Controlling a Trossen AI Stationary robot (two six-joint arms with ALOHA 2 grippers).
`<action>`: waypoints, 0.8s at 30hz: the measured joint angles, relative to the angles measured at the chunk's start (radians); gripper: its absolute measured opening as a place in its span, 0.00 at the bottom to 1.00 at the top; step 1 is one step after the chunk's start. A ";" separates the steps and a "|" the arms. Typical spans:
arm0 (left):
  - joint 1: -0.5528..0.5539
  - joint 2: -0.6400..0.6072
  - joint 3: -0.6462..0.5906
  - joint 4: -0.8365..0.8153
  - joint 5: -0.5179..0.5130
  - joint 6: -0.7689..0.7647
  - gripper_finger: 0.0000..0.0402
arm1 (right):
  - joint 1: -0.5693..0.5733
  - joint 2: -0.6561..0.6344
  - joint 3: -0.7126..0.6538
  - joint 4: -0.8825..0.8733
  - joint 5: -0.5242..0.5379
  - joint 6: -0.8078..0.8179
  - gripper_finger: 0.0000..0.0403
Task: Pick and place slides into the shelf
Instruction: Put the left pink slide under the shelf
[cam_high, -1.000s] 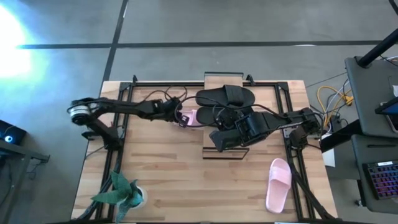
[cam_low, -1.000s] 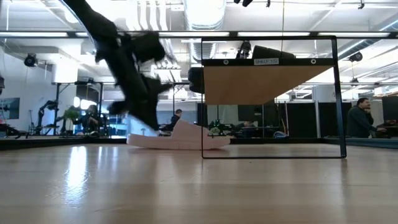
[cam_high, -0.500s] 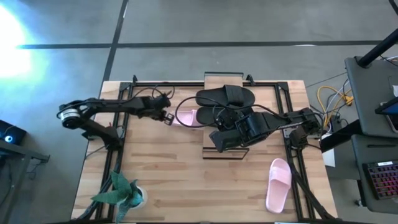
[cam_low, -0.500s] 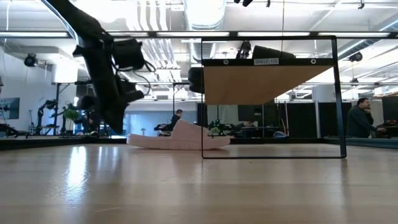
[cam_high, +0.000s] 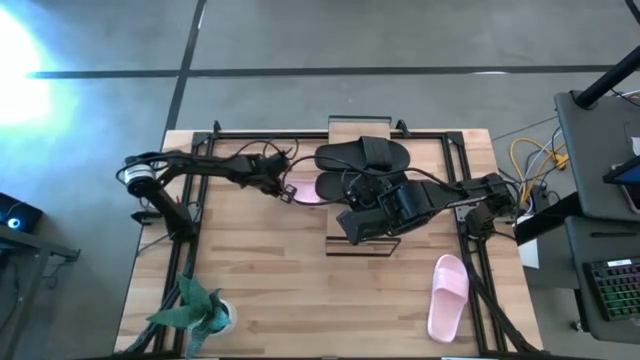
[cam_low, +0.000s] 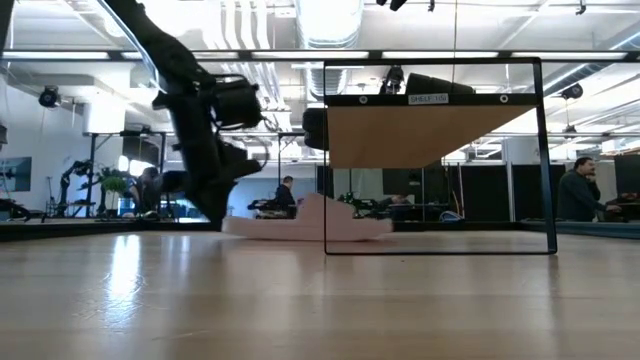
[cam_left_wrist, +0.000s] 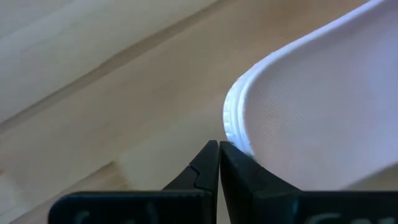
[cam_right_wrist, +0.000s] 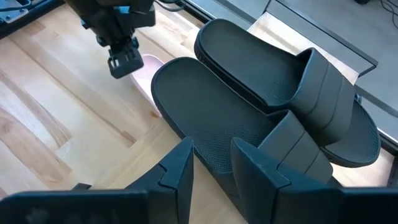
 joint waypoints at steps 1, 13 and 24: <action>-0.007 0.006 0.009 0.013 0.004 0.000 0.00 | 0.000 0.000 0.000 0.000 0.000 0.000 0.25; -0.103 0.162 0.139 0.099 0.063 -0.053 0.00 | 0.000 0.000 0.000 0.000 -0.002 -0.015 0.24; -0.155 0.159 0.175 0.289 0.078 -0.072 0.00 | 0.000 -0.002 0.000 0.000 -0.010 -0.006 0.24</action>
